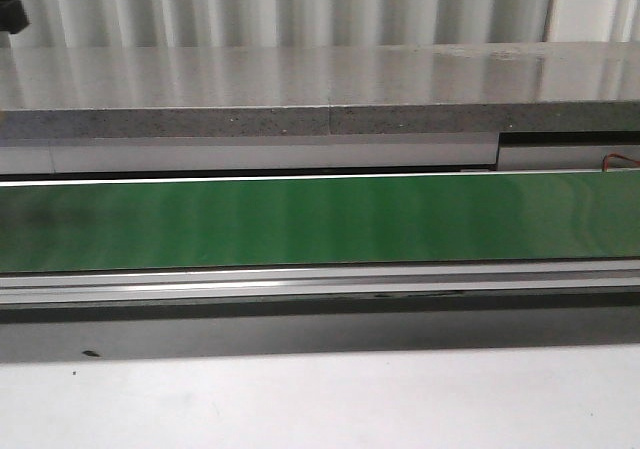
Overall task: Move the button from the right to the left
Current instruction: 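Lift the button with the left gripper and carry it over the blue tray, then lower the button into the blue tray and open the left gripper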
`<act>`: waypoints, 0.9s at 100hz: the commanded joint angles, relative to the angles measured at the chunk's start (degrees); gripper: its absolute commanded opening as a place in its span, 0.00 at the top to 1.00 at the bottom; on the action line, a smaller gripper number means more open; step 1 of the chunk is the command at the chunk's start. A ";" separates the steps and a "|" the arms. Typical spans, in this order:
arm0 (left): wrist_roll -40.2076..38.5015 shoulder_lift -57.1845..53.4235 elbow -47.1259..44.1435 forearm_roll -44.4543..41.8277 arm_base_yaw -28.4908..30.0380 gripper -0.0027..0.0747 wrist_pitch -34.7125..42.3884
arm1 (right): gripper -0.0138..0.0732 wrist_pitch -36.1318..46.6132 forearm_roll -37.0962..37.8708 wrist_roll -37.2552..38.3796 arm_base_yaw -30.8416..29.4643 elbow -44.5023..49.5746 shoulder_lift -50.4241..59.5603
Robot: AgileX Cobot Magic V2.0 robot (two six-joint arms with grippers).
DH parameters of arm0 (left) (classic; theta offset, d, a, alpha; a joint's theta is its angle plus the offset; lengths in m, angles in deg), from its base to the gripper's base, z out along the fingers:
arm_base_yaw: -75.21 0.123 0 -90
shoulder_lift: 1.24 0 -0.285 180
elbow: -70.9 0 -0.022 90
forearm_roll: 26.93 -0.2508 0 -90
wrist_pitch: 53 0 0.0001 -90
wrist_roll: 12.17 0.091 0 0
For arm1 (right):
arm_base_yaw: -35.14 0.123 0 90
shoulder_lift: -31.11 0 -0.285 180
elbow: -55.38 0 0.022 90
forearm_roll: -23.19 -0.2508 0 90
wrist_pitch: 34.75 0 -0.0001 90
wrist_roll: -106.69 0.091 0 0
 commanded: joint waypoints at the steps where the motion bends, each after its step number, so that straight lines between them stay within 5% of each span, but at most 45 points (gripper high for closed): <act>1: 3.99 -3.06 1.66 1.03 3.64 0.90 -0.92 | 0.92 4.38 0.36 -0.53 0.12 -1.49 -0.03; 45: 20.46 -1.84 1.66 1.03 18.56 0.90 -4.56 | 0.92 4.38 0.36 -0.53 0.12 -1.49 -0.03; 90: 28.17 7.60 1.66 0.09 26.13 0.90 -0.40 | 0.92 4.38 0.36 -0.53 0.12 -1.49 -0.03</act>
